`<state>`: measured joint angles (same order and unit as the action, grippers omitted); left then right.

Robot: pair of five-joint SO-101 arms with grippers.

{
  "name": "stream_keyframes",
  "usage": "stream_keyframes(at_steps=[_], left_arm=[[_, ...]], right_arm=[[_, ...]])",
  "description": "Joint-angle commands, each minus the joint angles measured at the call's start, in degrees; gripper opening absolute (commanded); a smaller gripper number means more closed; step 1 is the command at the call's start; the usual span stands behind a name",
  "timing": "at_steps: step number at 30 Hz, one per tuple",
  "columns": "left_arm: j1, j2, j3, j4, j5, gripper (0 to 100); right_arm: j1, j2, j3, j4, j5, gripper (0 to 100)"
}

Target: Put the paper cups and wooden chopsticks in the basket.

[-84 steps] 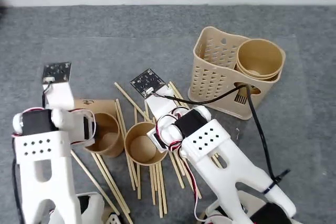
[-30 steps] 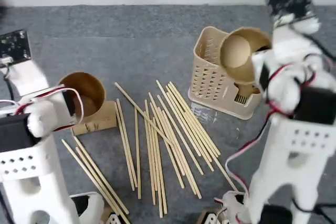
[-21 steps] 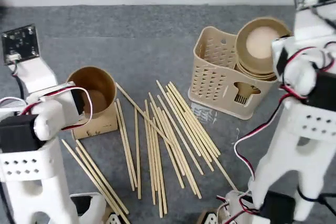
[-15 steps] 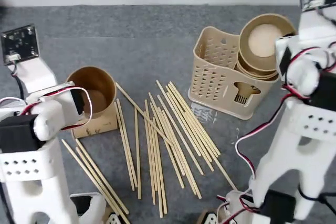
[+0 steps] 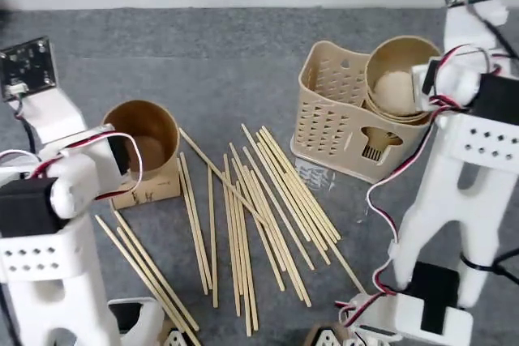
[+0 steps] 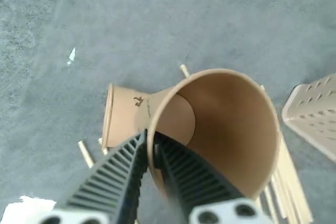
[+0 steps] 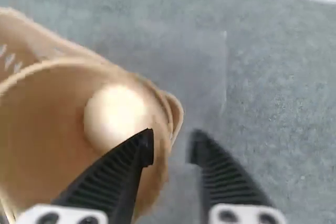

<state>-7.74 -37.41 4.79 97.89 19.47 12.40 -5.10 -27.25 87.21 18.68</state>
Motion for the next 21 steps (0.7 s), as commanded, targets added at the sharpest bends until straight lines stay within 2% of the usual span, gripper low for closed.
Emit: stream_keyframes(at_steps=[1,5,8,14,21], left_arm=[[4.40,0.18,-5.67,-0.79,2.37,1],[11.16,0.53,-10.68,-1.49,7.47,1],[16.18,0.62,-12.53,-4.48,11.43,1],[25.76,0.79,-12.44,-15.03,16.35,1],[31.74,0.88,-10.24,-27.52,17.14,1]], right_arm=[[0.48,-0.66,-4.22,-2.33,-5.71,34.0],[0.31,-0.84,-9.14,-1.45,-9.67,36.8],[0.66,-2.77,-11.16,3.03,-10.20,36.8],[1.45,-5.49,-11.08,15.08,-10.20,36.8],[6.90,-9.80,-6.33,15.60,-10.64,36.8]])
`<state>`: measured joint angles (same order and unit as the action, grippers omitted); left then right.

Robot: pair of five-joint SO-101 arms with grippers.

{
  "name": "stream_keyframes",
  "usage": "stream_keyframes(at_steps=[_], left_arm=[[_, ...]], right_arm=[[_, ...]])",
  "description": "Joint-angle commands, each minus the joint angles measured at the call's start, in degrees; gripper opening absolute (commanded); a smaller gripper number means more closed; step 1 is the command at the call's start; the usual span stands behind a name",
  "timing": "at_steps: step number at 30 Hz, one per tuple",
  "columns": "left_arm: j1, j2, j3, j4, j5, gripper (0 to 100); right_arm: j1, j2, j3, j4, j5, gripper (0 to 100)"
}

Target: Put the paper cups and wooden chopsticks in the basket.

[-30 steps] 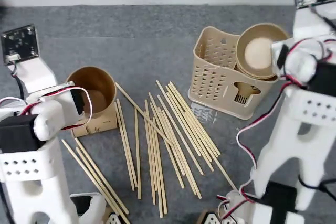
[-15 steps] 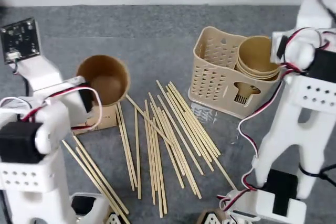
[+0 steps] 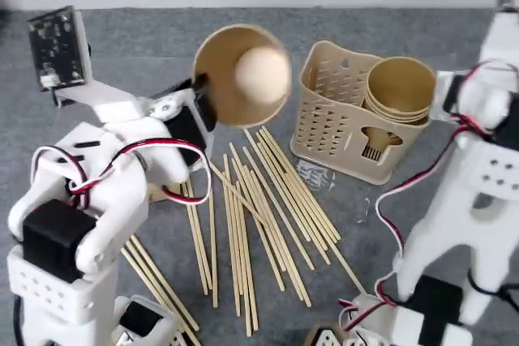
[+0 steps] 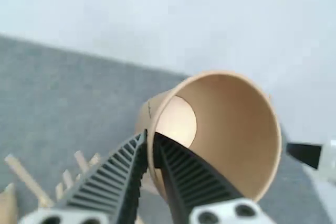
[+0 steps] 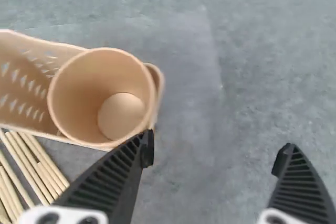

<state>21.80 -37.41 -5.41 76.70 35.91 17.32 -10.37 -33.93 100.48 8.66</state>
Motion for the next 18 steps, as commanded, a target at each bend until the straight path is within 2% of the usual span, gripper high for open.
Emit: stream_keyframes(at_steps=[1,7,12,18], left_arm=[[3.16,0.88,1.36,-9.14,1.23,1],[8.53,6.95,8.57,-24.35,4.31,1],[11.25,16.35,5.67,-29.45,4.31,1],[13.63,27.96,-3.12,-30.86,4.31,1]], right_arm=[[2.51,-5.58,0.62,2.33,-0.62,36.8],[5.05,-13.05,0.97,2.24,-2.99,36.8],[8.92,-15.34,2.99,2.24,-3.52,36.8],[9.45,-15.43,8.53,1.45,-3.34,36.8]])
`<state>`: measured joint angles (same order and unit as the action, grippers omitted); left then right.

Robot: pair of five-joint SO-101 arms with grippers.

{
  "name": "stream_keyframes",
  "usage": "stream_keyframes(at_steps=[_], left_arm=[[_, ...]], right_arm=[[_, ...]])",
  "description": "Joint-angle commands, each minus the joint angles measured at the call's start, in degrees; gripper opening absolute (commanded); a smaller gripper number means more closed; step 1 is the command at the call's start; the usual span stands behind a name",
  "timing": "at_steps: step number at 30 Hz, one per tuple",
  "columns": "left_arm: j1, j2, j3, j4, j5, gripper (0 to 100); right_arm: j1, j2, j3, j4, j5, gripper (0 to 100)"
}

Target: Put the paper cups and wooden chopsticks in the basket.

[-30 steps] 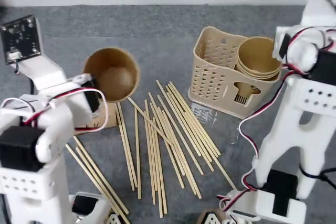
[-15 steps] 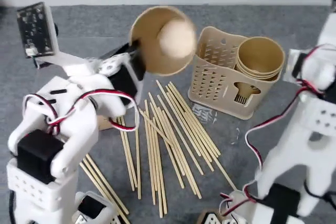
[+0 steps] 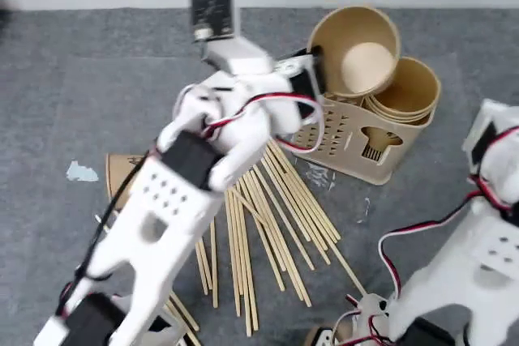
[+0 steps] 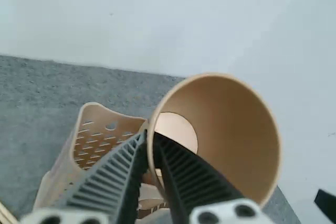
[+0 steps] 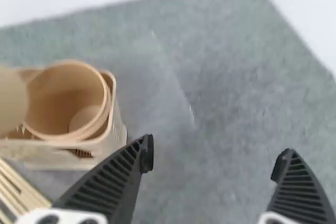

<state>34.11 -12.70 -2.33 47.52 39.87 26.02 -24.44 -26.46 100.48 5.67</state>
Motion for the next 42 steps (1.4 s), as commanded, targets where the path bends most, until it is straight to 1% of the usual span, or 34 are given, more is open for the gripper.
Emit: stream_keyframes(at_steps=[1,9,17,19,20,23,25,26,30,34,42], left_arm=[[1.67,4.92,-7.78,-1.67,0.35,1],[2.37,16.44,-17.36,-1.67,0.26,1],[2.64,20.75,-18.24,-1.58,0.26,2],[2.64,20.22,-18.24,-1.58,0.26,8],[2.55,20.22,-18.51,-1.58,0.26,13],[2.37,20.13,-18.86,-1.58,0.70,31],[2.20,20.13,-19.03,-1.58,2.90,41],[1.85,20.13,-19.21,-1.49,3.52,43],[-0.53,16.35,-19.12,-0.79,3.60,43],[-4.04,9.23,-19.47,6.15,3.43,43],[-15.65,-3.34,-19.12,29.10,2.81,43]], right_arm=[[0.75,-1.36,1.41,1.19,-0.35,36.8],[0.75,-1.36,1.93,0.92,-0.35,36.8],[0.75,-1.36,2.02,0.92,-0.35,36.8],[0.75,-1.36,2.02,0.92,-0.35,36.8],[0.75,-1.36,2.02,0.92,-0.35,36.8],[0.75,-1.27,2.02,1.10,-0.35,36.8],[0.75,-1.27,2.02,1.10,-0.35,36.8],[0.75,-1.19,2.02,1.10,-0.35,36.8],[0.75,-1.10,2.02,1.19,-0.35,36.8],[0.57,-0.92,2.02,1.27,-0.26,36.8],[-1.54,-1.19,2.99,1.71,-0.18,36.8]])
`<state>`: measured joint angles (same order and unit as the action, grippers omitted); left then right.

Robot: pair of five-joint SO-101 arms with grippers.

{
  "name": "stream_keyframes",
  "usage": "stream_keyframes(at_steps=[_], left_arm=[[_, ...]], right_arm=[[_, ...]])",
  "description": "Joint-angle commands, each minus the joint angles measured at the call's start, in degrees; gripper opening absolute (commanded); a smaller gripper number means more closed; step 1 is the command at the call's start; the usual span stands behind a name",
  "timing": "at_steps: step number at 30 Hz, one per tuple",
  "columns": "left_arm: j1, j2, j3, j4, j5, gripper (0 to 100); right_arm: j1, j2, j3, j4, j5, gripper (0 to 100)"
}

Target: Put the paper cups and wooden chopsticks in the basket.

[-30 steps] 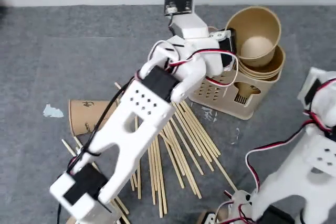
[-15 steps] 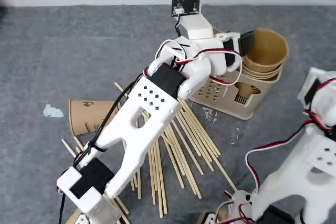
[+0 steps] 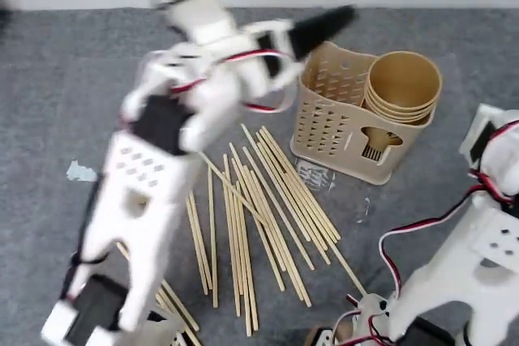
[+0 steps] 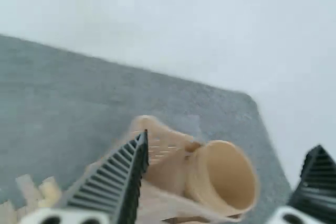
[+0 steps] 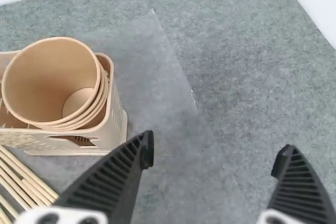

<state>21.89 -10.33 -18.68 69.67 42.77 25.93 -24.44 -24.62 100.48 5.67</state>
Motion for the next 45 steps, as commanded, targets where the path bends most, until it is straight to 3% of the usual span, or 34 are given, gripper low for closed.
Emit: stream_keyframes(at_steps=[1,11,19,30,36,45], left_arm=[[-4.57,-6.51,-2.77,9.32,-1.14,43],[-15.12,-7.65,-2.68,29.10,-9.23,43],[-27.08,-7.65,9.98,30.51,-18.37,43],[-42.46,-7.82,32.84,13.63,-31.30,43],[-43.25,-7.56,41.45,10.64,-34.90,43],[-42.11,-7.56,55.25,-4.13,-35.08,43]], right_arm=[[-2.07,-1.36,2.11,1.63,0.44,36.8],[-6.73,-1.36,9.76,1.45,3.25,36.9],[-6.73,-1.36,12.57,1.45,3.34,37.0],[-6.81,-1.36,12.92,1.45,3.34,37.0],[-6.81,-1.36,12.92,1.45,3.34,37.0],[-6.81,-1.36,12.92,1.45,3.34,37.0]])
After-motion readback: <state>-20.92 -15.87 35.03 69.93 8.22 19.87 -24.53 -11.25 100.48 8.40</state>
